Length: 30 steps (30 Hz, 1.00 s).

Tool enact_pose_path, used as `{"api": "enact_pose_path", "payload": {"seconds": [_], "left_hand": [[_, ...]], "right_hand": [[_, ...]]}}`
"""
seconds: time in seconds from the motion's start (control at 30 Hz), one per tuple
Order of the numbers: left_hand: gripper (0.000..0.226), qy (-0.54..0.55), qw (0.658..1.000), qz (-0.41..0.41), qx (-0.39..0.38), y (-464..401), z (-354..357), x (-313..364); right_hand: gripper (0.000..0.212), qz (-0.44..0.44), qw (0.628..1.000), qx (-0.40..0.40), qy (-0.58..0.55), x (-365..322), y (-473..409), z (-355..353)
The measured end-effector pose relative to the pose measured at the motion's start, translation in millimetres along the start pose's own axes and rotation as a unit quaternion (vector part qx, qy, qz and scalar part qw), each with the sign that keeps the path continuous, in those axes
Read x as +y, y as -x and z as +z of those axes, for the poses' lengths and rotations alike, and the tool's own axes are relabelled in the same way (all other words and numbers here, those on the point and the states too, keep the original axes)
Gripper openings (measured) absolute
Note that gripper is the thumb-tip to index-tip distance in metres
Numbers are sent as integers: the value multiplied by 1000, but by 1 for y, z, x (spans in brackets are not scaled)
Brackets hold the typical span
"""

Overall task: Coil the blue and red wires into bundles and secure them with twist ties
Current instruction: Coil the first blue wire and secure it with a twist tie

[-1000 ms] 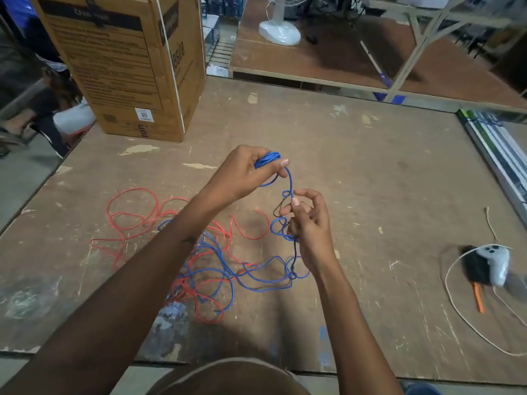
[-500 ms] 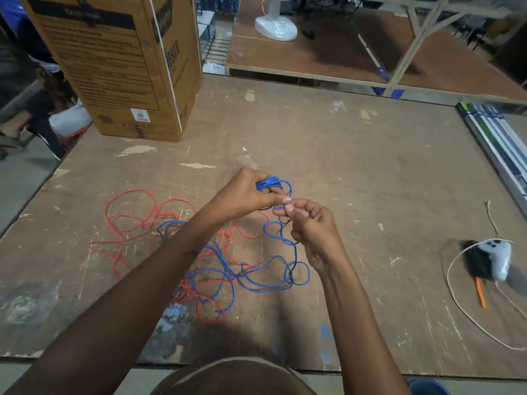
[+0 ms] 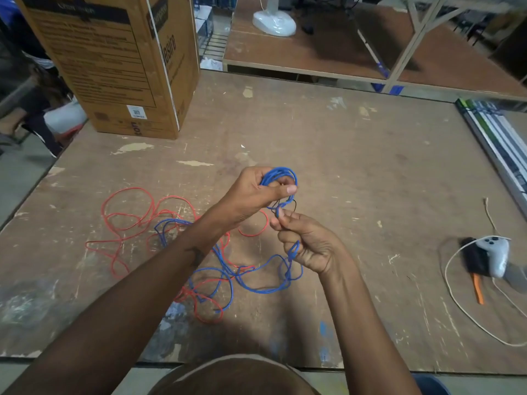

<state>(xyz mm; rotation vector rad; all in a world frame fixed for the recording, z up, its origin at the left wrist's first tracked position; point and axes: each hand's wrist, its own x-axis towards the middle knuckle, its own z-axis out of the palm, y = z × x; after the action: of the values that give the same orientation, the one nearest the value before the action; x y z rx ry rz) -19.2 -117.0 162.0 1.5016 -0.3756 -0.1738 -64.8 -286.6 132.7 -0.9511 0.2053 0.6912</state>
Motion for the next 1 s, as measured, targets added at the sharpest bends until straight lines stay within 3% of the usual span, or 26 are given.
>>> {"api": "enact_pose_path", "payload": {"seconds": [0.1,0.17,0.23,0.37,0.4,0.43,0.5,0.57,0.67,0.73,0.83,0.93,1.0], "left_hand": [[11,-22,992,-6,127,-10,7,-9],[10,-57,982,-9,180,-12,9,-18],[10,-97,976,-7,196,-10,13,-24],[16,-206,957,12,202,-6,10,-29],[16,-230,951,21,207,-6,8,-28],[13,-235,948,22,214,-6,6,-29],[8,-180,961,12,211,-3,2,-31],[12,-117,972,14,204,3,1,-32],[24,-88,977,-16,194,11,-1,-33],[29,-75,978,-40,190,15,-3,-33],[33,-126,971,-52,197,16,-5,-31],[35,-221,947,-69,223,11,-6,-28],[28,-272,928,-70,244,9,-7,-24]], "right_hand": [[15,-108,992,50,28,15,-1,7],[20,-198,968,114,106,25,-3,11],[20,-250,928,175,213,29,-4,14],[22,-295,815,272,418,21,-1,8],[25,-295,816,267,419,16,2,7],[27,-289,842,247,383,11,5,6],[28,-233,936,182,192,-2,10,4],[25,-128,985,112,30,-15,16,-1],[18,-57,997,44,-8,-23,16,-22],[17,-81,992,44,81,-24,15,-31],[15,-136,935,65,322,-21,18,-21],[24,-198,864,137,442,-17,17,-4],[18,-251,781,186,540,-15,12,0]]}}
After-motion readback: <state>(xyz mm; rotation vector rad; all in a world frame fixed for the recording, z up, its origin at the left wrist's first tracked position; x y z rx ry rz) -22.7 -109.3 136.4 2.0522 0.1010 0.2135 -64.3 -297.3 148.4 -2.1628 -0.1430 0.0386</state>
